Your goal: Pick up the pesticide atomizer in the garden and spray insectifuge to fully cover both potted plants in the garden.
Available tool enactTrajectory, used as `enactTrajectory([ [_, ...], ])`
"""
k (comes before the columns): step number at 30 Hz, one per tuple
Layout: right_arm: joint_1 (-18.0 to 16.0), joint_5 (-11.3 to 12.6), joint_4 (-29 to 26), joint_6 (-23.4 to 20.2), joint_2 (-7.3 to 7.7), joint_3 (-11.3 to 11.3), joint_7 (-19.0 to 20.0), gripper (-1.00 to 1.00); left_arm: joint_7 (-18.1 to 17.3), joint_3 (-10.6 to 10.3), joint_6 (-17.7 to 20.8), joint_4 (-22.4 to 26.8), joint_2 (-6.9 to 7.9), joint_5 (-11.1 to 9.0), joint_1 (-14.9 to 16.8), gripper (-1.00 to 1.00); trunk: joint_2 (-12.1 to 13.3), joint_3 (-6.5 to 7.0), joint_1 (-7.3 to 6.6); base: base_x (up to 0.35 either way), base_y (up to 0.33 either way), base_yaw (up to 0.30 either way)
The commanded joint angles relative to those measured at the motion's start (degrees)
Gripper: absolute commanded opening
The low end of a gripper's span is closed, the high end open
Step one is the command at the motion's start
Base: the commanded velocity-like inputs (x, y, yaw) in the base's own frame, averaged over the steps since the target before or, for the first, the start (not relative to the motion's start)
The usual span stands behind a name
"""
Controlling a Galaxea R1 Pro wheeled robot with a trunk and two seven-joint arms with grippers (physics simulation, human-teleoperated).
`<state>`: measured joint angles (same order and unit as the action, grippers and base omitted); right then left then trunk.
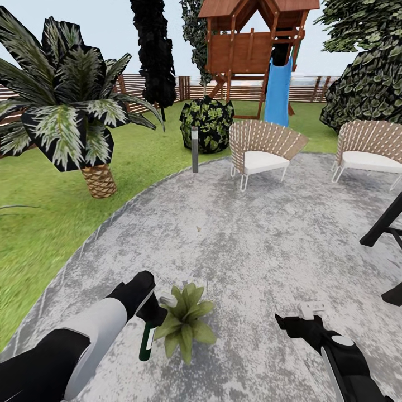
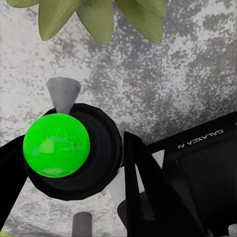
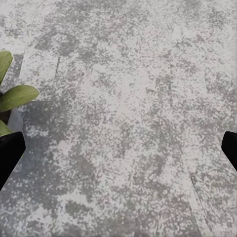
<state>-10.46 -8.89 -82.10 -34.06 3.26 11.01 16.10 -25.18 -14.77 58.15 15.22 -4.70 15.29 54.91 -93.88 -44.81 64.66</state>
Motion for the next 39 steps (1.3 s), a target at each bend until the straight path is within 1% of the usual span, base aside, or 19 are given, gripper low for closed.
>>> enactTrajectory([
  [1,0.0,-0.6,-0.1,-0.2,-0.01,0.1,0.5,1.0,-0.6,-0.1,0.1,0.1,0.02,0.6,0.0,-1.0,0.0,-0.05,0.0,0.0,0.0,0.0],
  [6,0.0,-0.6,-0.1,-0.2,-0.01,0.1,0.5,1.0,-0.6,0.0,0.1,0.1,0.03,0.6,0.0,-1.0,0.0,-0.05,0.0,0.0,0.0,0.0],
  [9,0.0,-0.6,-0.1,-0.2,-0.01,0.1,0.5,1.0,-0.6,-0.1,0.1,0.1,0.03,0.6,0.0,-1.0,-1.2,-0.59,0.65,0.0,0.0,0.0],
  [11,0.0,-0.6,-0.1,-0.2,-0.01,0.1,0.5,1.0,-0.6,0.0,0.1,0.1,0.04,0.6,0.0,-1.0,-1.2,-0.59,0.65,0.0,0.0,0.0],
  [18,0.0,-0.6,-0.1,-0.2,-0.01,0.1,0.5,1.0,-0.6,0.0,0.1,0.1,0.04,0.5,0.0,-1.0,-4.0,-1.84,2.19,0.0,0.0,0.0],
  [22,0.0,-0.6,-0.1,-0.2,-0.01,0.1,0.5,1.0,-0.6,-0.1,0.1,0.2,0.04,0.6,0.0,-1.0,-4.0,-1.84,2.19,0.0,0.0,0.0],
  [28,0.0,-0.6,0.0,-0.2,-0.01,0.1,0.5,1.0,-0.6,0.0,0.1,0.3,0.04,0.6,0.0,-1.0,-6.4,-2.92,3.51,0.0,0.0,0.0],
  [32,0.0,-0.6,0.0,-0.2,-0.01,0.1,0.5,1.0,-0.6,0.0,0.1,0.5,0.04,0.6,0.0,-1.0,-6.4,-2.92,3.51,0.0,0.0,0.0],
  [38,-0.1,-0.6,0.0,-0.2,-0.01,0.1,0.5,1.0,-0.6,0.1,0.1,0.6,0.04,0.7,0.0,-1.0,-8.8,-4.0,4.83,0.0,0.0,0.0],
  [39,-0.1,-0.6,0.0,-0.2,-0.01,0.1,0.5,1.0,-0.6,0.1,0.1,0.6,0.04,0.7,0.0,-1.0,-8.8,-4.0,4.83,0.0,0.0,0.0],
])
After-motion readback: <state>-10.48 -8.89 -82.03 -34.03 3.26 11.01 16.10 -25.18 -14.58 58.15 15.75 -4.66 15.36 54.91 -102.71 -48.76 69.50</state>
